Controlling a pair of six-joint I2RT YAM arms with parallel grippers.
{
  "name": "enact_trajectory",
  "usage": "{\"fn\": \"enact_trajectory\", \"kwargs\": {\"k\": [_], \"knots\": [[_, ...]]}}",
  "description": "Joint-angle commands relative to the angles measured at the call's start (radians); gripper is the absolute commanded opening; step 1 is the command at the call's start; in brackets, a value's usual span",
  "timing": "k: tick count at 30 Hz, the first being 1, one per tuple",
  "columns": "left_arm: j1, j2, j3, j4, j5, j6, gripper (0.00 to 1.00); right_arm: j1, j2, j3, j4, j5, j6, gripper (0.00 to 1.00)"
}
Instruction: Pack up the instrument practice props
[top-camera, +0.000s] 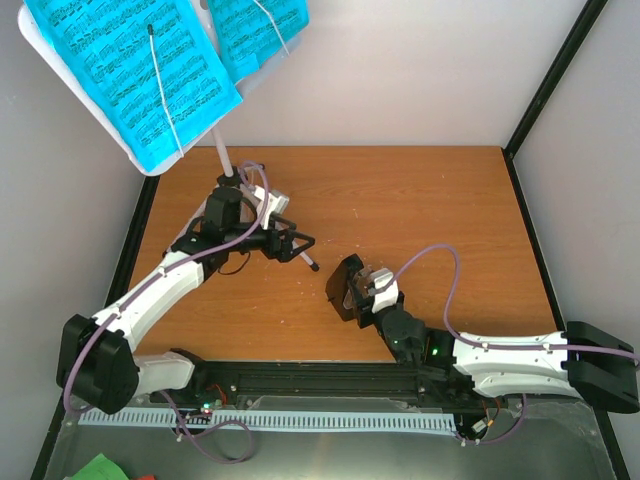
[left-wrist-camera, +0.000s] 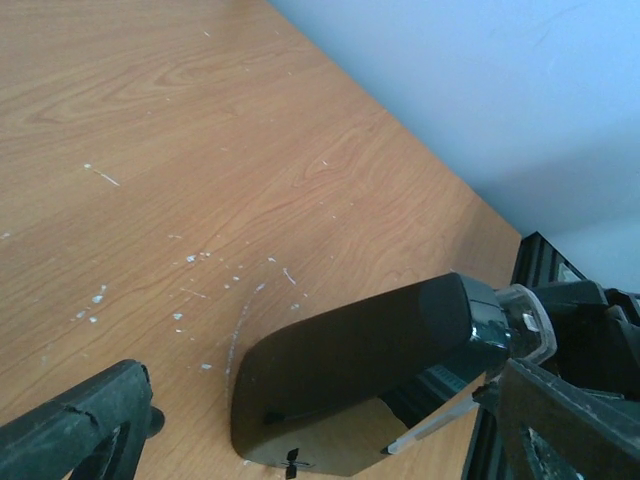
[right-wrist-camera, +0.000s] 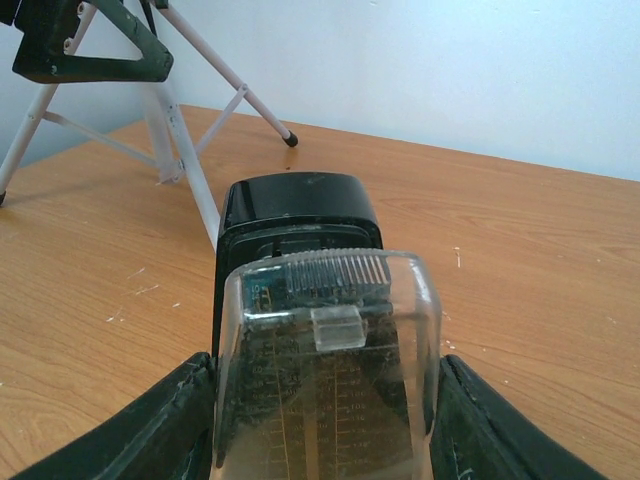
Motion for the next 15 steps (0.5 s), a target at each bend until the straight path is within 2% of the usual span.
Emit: {"fn": "enact_trajectory", "kwargs": {"k": [1, 6, 15], "knots": [[-0.036, 0.016, 0.014, 0.026, 0.039, 0.03, 0.94, -0.005, 0.036, -0.021, -0.128, -0.084, 0.048, 0.49], [-0.064, 0.053, 0.017, 0.026, 0.117, 0.024, 0.89, -0.007, 0.038, -0.004, -0.147, -0.097, 0.042, 0.5], [-0.112, 0.138, 0.046, 0.107, 0.241, -0.031, 0.73, -0.009, 0.038, 0.026, -0.19, -0.13, 0.028, 0.53]]}}
